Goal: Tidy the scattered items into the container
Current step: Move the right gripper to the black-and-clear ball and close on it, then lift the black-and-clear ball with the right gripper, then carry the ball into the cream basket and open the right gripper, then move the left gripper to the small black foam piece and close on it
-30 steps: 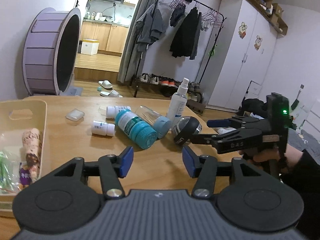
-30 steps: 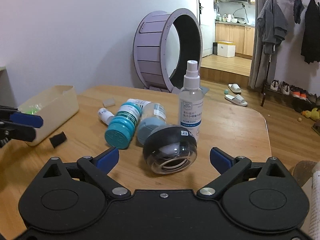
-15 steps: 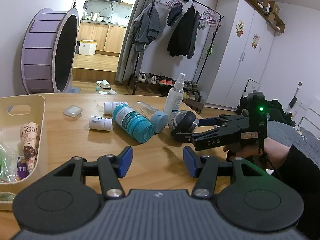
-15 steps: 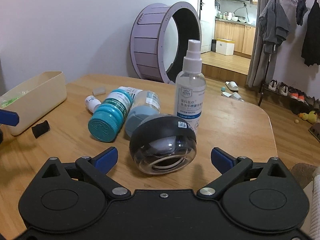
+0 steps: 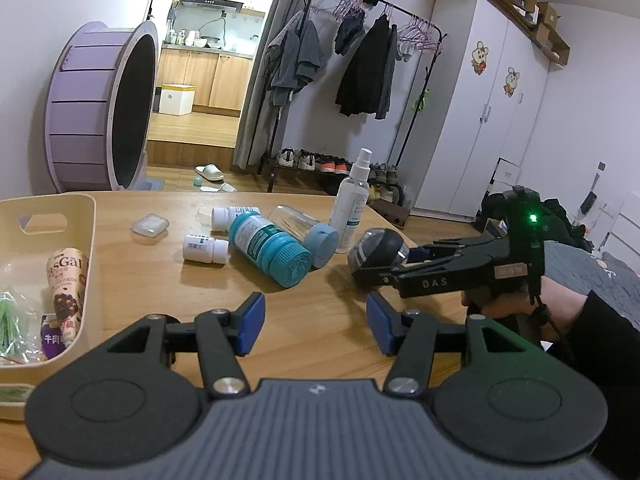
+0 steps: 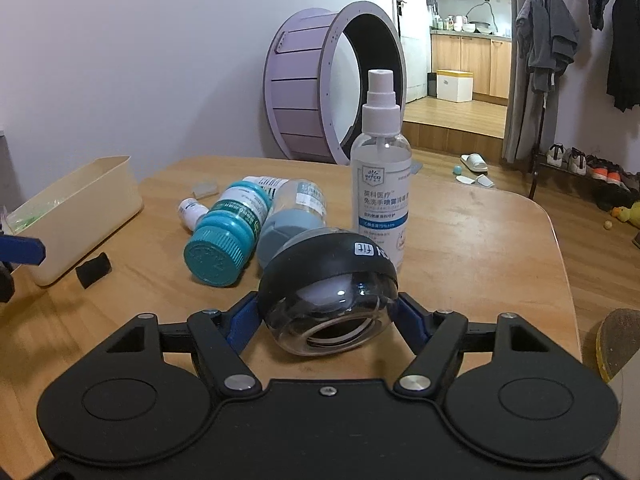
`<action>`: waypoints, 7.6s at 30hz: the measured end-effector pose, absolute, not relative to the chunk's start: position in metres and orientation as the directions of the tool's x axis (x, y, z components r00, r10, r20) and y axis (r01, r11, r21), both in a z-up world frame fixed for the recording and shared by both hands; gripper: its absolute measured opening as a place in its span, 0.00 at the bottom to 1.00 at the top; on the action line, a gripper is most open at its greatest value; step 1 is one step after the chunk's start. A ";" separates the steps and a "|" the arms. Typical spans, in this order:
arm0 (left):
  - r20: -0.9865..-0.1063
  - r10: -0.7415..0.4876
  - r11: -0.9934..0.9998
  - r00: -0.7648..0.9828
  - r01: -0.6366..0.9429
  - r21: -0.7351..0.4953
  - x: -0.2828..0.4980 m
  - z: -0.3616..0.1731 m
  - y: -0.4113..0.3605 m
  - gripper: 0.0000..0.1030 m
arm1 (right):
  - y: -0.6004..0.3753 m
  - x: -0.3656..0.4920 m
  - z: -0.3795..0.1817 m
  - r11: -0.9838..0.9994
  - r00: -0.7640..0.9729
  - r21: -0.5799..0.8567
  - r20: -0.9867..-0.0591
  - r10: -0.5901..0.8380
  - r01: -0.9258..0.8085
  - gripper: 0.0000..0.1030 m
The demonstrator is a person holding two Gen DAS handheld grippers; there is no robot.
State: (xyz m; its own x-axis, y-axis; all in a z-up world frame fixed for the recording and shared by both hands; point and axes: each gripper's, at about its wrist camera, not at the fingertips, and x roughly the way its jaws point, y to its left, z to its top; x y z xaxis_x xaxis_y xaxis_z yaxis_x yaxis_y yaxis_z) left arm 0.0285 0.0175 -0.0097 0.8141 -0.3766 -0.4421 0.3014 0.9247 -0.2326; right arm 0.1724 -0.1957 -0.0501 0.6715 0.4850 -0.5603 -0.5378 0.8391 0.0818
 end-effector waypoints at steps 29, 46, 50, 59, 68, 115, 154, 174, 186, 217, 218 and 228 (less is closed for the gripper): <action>-0.444 -0.365 0.930 0.818 0.307 -0.201 0.023 -0.011 0.018 0.53 | -0.162 0.117 -0.029 0.733 0.606 -0.031 -0.587 0.537 -0.679 0.69; -0.442 -0.357 0.933 0.823 0.295 -0.204 0.020 -0.010 0.023 0.53 | -0.151 0.128 -0.028 0.722 0.589 0.056 -0.535 0.605 -0.690 0.63; -0.440 -0.357 0.933 0.824 0.294 -0.207 0.019 -0.010 0.026 0.53 | -0.149 0.127 -0.026 0.750 0.632 0.026 -0.520 0.575 -0.661 0.65; -0.445 -0.360 0.932 0.820 0.298 -0.204 0.019 -0.010 0.026 0.53 | -0.154 0.131 -0.025 0.787 0.684 -0.007 -0.500 0.532 -0.617 0.69; -0.450 -0.357 0.934 0.818 0.299 -0.198 0.019 -0.012 0.026 0.53 | -0.171 0.107 -0.005 0.742 0.659 -0.032 -0.486 0.574 -0.669 0.69; -0.460 -0.366 0.930 0.809 0.325 -0.169 0.017 -0.015 0.015 0.53 | -0.158 0.070 -0.029 0.641 0.501 -0.017 -0.639 0.584 -0.768 0.70; -0.462 -0.319 0.947 0.827 0.269 -0.172 -0.019 0.015 0.070 0.60 | -0.139 0.095 0.011 0.713 0.589 0.125 -0.475 0.653 -0.689 0.68; -0.439 -0.020 0.967 0.898 -0.094 -0.238 -0.027 0.036 0.176 0.61 | 0.046 0.156 0.032 0.559 0.466 0.039 -0.506 0.726 -0.828 0.68; -0.468 0.042 0.969 0.883 -0.150 -0.196 -0.019 0.033 0.180 0.61 | 0.124 0.187 0.008 0.427 0.327 0.017 -0.614 0.718 -0.904 0.68; -0.447 -0.052 0.972 0.893 -0.058 -0.230 -0.016 0.034 0.161 0.62 | 0.008 0.173 0.045 0.603 0.506 -0.007 -0.552 0.663 -0.798 0.85; -0.443 -0.069 0.972 0.894 -0.041 -0.233 -0.015 0.034 0.156 0.62 | -0.007 0.167 0.046 0.621 0.524 -0.001 -0.538 0.660 -0.784 0.85; -0.454 -0.191 0.976 0.870 0.117 -0.186 -0.002 0.022 0.085 0.62 | -0.123 0.122 0.044 0.758 0.648 0.116 -0.446 0.617 -0.641 0.89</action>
